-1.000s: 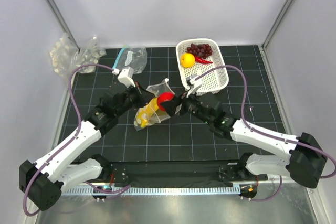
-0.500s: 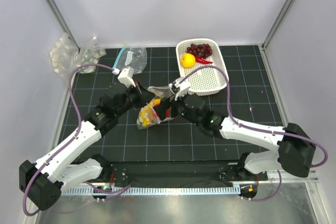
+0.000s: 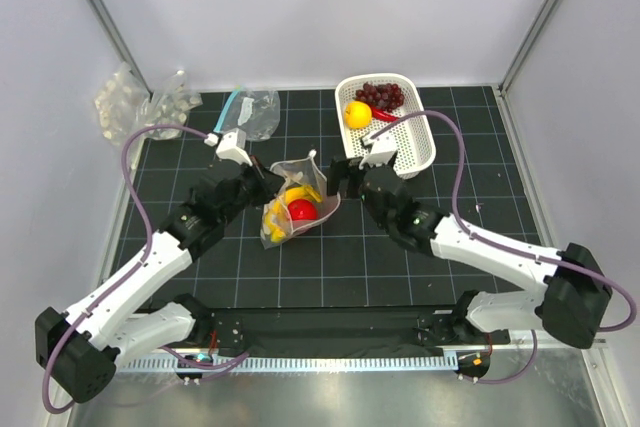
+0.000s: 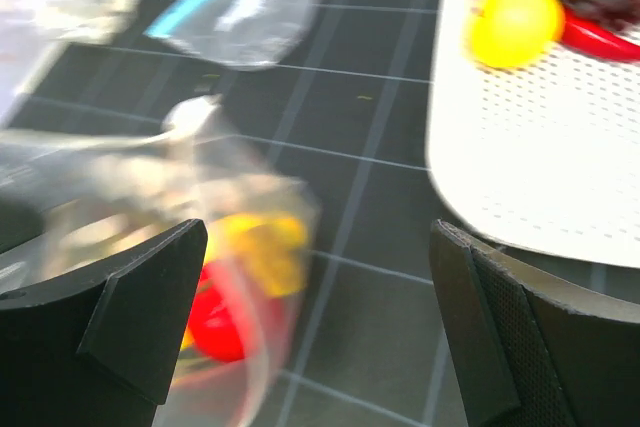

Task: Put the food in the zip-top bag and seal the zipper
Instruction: Place the fake fruit in the zipper food storage bag, then move the bin to the center of the board.

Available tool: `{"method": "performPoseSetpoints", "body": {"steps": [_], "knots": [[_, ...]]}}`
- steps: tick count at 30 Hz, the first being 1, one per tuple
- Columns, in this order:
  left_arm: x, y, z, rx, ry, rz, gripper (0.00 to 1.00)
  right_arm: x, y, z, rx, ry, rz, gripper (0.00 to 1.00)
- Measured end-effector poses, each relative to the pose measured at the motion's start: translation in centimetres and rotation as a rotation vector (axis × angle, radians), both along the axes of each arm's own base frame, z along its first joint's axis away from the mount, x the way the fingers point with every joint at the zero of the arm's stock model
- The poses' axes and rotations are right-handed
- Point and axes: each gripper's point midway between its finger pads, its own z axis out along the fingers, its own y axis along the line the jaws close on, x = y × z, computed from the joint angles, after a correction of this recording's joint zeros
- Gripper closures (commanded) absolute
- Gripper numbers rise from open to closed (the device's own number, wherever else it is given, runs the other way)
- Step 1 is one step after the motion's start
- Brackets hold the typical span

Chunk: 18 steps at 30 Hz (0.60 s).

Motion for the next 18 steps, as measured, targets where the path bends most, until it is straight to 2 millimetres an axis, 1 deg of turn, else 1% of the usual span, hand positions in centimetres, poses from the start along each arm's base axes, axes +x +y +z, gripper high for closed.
{"method": "performPoseSetpoints", "body": {"steps": [5, 9, 12, 18], "knots": [[0.0, 0.3, 0.0, 0.004, -0.002, 0.012, 0.98, 4.9, -3.7, -2.2, -0.083, 0.080, -0.154, 0.01], [0.0, 0.3, 0.0, 0.006, -0.001, 0.015, 0.99, 7.6, -6.1, -4.0, -0.145, 0.131, -0.225, 0.01], [0.0, 0.3, 0.0, 0.006, -0.001, 0.015, 0.99, 8.9, -6.3, -5.5, -0.225, 0.143, -0.218, 0.01], [0.1, 0.3, -0.2, 0.010, 0.004, 0.015, 0.99, 9.6, -5.4, -9.1, -0.395, 0.155, -0.121, 0.00]]}}
